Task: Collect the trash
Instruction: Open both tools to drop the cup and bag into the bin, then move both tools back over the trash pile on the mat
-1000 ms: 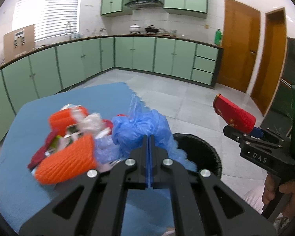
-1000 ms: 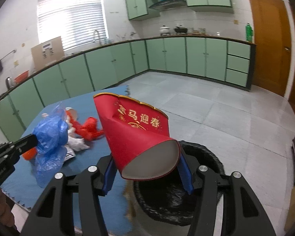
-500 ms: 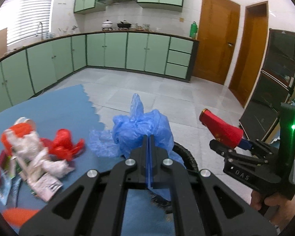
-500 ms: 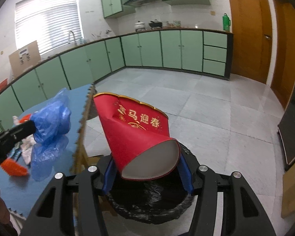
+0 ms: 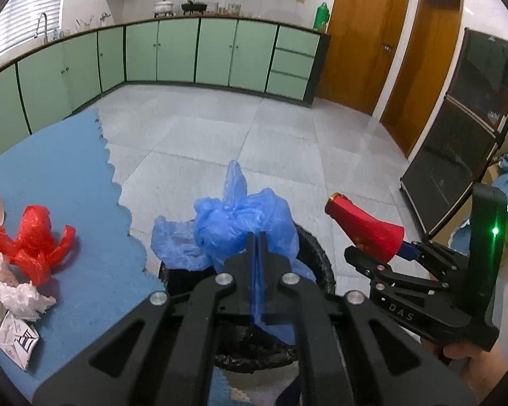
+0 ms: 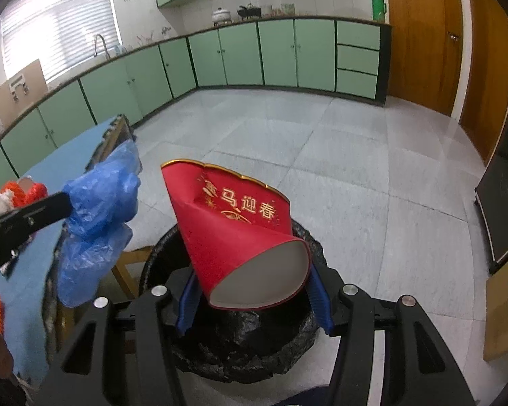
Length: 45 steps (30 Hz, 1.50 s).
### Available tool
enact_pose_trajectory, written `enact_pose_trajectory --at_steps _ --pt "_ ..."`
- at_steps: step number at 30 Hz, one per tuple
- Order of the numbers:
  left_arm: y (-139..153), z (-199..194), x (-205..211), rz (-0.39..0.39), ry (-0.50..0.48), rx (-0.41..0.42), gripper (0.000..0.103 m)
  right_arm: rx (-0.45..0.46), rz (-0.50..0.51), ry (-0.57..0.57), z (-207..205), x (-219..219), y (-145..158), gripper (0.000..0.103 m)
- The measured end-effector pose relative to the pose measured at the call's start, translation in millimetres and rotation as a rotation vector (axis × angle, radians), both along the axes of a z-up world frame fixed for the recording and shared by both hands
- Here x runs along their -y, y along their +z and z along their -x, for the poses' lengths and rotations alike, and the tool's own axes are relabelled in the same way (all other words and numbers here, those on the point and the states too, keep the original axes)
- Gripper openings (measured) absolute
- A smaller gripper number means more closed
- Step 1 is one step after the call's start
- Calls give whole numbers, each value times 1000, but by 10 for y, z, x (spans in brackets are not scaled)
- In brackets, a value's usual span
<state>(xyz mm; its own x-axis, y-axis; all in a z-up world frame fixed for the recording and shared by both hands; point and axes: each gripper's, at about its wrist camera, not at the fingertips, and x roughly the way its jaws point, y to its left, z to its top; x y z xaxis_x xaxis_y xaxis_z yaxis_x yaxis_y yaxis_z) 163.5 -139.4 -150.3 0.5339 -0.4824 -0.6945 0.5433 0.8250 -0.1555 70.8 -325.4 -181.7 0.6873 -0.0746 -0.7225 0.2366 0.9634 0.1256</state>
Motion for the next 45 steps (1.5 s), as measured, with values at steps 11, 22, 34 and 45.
enact_pose_trajectory --at_steps 11,22,34,45 --pt "226 -59 -273 40 60 30 68 -20 49 -66 -100 59 -74 97" --pt "810 455 -1536 -19 325 171 75 151 36 -10 177 -572 536 97" --pt "793 1009 -2999 -91 632 151 75 311 16 234 399 -2092 897 97" --pt "607 1345 -3538 -105 694 152 75 285 26 342 555 -3053 532 92"
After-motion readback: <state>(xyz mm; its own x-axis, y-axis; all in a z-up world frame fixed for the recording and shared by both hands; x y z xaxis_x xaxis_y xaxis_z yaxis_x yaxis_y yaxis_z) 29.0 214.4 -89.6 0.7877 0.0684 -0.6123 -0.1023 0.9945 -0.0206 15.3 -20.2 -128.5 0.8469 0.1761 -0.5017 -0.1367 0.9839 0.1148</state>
